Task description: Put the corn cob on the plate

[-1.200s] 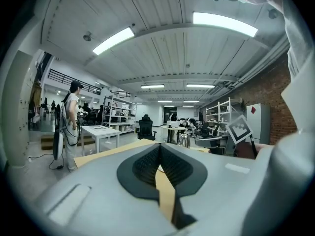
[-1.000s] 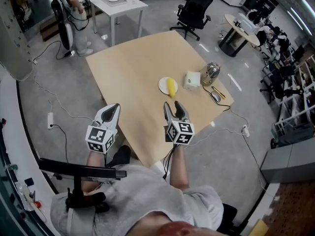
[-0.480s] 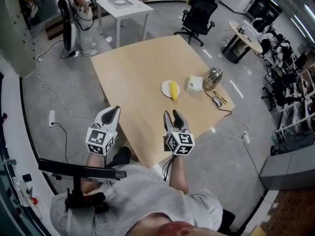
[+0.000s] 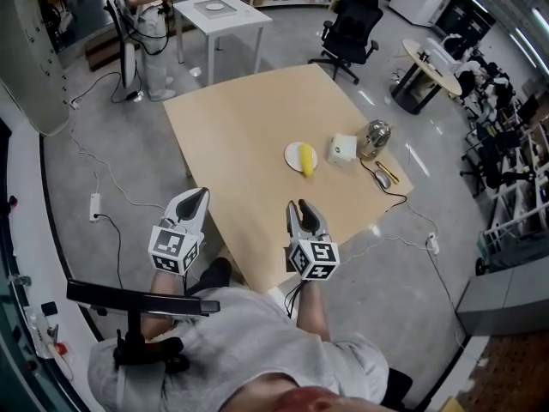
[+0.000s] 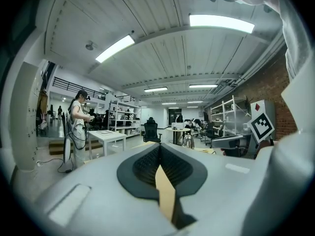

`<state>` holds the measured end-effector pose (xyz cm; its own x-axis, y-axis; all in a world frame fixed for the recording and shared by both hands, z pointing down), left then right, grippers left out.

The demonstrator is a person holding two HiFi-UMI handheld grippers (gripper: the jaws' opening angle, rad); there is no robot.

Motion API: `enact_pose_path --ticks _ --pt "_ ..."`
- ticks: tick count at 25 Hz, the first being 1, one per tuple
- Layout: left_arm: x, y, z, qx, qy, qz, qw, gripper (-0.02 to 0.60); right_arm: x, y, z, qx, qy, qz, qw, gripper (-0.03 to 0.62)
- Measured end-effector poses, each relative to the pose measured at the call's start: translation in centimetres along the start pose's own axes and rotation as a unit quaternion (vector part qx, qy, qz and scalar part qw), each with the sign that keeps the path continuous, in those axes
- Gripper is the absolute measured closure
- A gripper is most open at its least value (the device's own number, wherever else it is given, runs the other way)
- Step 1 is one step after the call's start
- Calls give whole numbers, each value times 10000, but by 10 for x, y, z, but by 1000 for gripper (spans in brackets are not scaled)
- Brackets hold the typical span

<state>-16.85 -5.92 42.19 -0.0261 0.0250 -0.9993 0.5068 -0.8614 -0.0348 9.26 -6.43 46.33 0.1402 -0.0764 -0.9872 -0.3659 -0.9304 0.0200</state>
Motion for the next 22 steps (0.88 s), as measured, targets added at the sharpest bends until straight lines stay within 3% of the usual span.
enact_pose_path --ticks 22 --pt "13 -12 0 57 184 -108 9998 561 2 -13 2 -95 148 -268 9995 556"
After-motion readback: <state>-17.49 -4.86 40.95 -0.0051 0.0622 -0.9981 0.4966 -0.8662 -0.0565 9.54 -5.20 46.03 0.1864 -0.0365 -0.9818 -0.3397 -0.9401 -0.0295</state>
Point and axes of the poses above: the fingertips, and each gripper's own axes: y forward along the fingers, z to its left, x out of its top, the point moved 4 cm from there along -y, backward along the fingers, and after that the axes turned 7 degrees about -z, right-handed, at the moved point
